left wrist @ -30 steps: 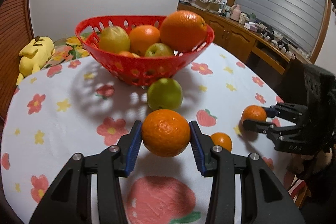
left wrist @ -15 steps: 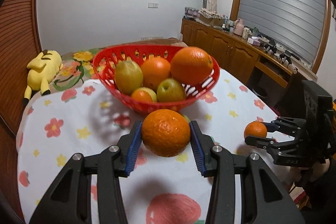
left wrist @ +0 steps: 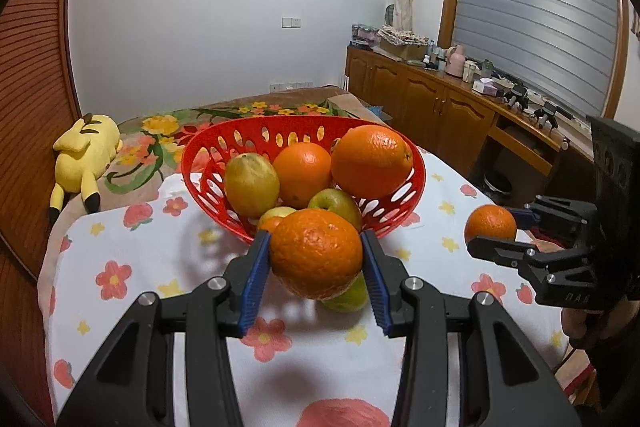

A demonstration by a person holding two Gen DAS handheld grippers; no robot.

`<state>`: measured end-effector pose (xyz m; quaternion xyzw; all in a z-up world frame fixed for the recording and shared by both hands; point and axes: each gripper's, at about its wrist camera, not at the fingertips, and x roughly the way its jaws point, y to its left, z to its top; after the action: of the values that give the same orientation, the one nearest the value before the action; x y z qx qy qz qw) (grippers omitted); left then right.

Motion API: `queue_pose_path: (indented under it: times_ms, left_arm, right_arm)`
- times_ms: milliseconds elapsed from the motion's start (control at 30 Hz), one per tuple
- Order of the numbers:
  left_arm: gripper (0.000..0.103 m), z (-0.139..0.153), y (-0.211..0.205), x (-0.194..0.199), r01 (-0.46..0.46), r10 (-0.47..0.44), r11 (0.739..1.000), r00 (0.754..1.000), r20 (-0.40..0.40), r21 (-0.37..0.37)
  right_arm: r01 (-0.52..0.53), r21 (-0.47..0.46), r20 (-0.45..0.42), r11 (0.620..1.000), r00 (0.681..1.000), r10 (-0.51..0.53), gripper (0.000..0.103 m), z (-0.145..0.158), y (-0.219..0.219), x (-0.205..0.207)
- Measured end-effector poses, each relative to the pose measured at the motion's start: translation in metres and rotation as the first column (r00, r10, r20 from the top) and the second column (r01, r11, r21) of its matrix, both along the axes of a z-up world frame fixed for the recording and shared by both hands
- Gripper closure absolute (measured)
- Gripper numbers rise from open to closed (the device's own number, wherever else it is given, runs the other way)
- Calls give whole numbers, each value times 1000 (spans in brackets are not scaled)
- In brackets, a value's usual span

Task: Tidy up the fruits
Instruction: 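Lift the tangerine with the left tool while the right tool carries its tangerine toward the basket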

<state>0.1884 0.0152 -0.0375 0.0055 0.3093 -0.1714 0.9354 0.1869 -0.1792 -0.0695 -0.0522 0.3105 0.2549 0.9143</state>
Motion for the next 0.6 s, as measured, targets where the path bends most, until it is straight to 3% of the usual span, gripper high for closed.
queue_pose_path:
  times_ms: [600]
  left_arm:
    - [60,-10,10,53,-19,19,1000,999,-30,8]
  right_arm:
    - [-80,-7,22,997,997,81,56,16,40,44]
